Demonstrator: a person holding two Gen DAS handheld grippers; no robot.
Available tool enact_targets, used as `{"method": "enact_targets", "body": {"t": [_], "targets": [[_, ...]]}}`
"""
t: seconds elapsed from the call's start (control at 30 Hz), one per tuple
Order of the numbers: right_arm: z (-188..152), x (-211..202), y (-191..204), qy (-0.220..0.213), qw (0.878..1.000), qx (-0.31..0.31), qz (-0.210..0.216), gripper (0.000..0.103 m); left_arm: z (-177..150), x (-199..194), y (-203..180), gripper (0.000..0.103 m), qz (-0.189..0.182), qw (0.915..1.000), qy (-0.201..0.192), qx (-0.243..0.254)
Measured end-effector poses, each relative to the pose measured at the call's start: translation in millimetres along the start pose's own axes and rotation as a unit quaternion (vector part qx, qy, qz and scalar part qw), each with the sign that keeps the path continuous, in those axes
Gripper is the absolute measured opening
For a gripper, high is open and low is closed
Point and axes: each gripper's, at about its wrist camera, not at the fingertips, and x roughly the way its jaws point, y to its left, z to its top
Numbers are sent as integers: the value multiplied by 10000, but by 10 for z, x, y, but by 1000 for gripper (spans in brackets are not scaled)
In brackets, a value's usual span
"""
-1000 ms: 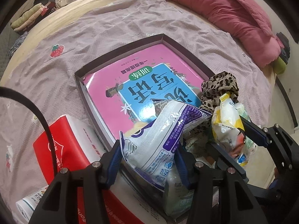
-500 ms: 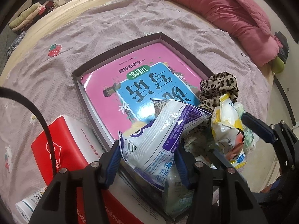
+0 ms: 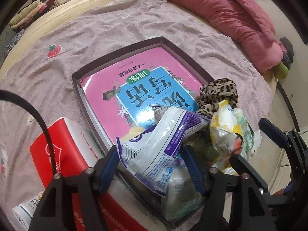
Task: Organize soft objects
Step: 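Lower and open both tools to release the wipes pack and snack bag on the tray, then lift both tools away from the tray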
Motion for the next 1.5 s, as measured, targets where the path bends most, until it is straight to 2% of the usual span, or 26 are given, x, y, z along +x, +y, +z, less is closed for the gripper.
{"method": "enact_targets", "body": {"t": [0.2, 0.3, 0.57, 0.87, 1.3, 1.5], "targets": [[34, -68, -19, -40, 9999, 76, -96, 73, -1, -165, 22, 72, -62, 9998, -190, -78], [58, -127, -22, -73, 9998, 115, -164, 73, -24, -251, 50, 82, -107, 9996, -211, -166], [134, -280, -5, -172, 9991, 366, -110, 73, -125, -514, 100, 82, -140, 9986, -422, -281], [194, -439, 99, -284, 9976, 638, 20, 75, -244, -778, 219, 82, 23, 9971, -625, -444], [160, -507, 130, -193, 9938, 1047, -310, 75, -441, -957, 307, 82, 164, 9962, -649, -564], [201, -676, 153, -348, 9924, 1125, -359, 75, -529, -1069, 288, 82, 284, 9956, -738, -506]]}}
